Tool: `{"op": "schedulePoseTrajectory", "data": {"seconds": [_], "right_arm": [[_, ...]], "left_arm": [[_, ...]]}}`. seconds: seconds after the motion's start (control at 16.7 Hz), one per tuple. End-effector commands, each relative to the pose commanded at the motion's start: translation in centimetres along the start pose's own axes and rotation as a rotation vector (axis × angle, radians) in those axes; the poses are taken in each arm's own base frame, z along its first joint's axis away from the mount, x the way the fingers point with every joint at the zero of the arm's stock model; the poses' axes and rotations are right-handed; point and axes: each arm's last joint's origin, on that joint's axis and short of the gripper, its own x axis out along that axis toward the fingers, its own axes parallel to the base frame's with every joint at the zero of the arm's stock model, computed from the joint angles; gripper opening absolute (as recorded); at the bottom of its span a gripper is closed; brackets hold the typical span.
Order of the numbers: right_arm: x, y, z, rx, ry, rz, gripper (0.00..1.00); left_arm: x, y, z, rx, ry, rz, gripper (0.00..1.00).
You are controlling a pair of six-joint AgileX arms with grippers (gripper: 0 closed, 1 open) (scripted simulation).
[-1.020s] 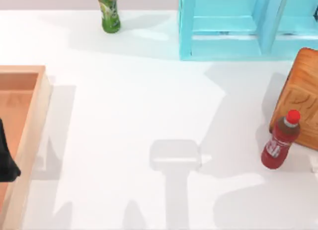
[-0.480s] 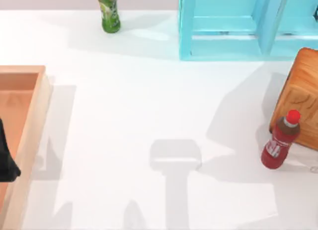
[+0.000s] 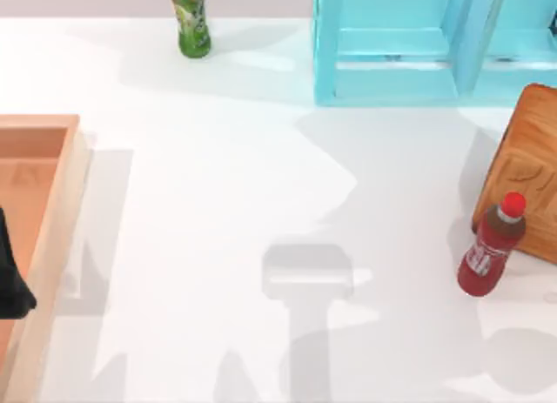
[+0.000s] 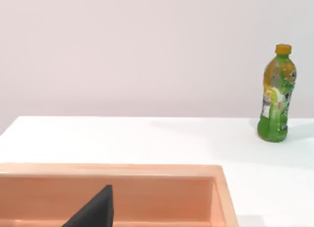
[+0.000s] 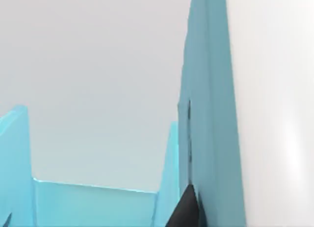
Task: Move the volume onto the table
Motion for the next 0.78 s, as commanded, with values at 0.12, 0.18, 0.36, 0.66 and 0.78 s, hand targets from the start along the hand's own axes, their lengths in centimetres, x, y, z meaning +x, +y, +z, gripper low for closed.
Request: {"op": "schedulePoseTrajectory", "data": {"seconds": [0.12, 0.18, 0.36, 0.66, 0.78], "right_arm": [[1.9, 3.9, 0.7, -0.061, -0.013, 0.03, 0.0], [2.7, 6.2, 0.9, -0.095, -0.018, 0.045, 0.0], [4.0, 14.1, 1.4, -0.211, -0.02, 0.096, 0.0], [1.0, 27.9, 0.7, -0.488, 0.006, 0.188, 0.0], [-1.6, 32.6, -0.6, -0.634, 0.028, 0.227, 0.0]], "left_arm": [[0.0, 0.0, 0.0, 0.0, 0.0, 0.0, 1.0], [0.0, 0.0, 0.0, 0.0, 0.0, 0.0, 1.0], [0.0, 0.0, 0.0, 0.0, 0.0, 0.0, 1.0], [0.0, 0.0, 0.0, 0.0, 0.0, 0.0, 1.0], [0.0, 0.0, 0.0, 0.0, 0.0, 0.0, 1.0]]}}
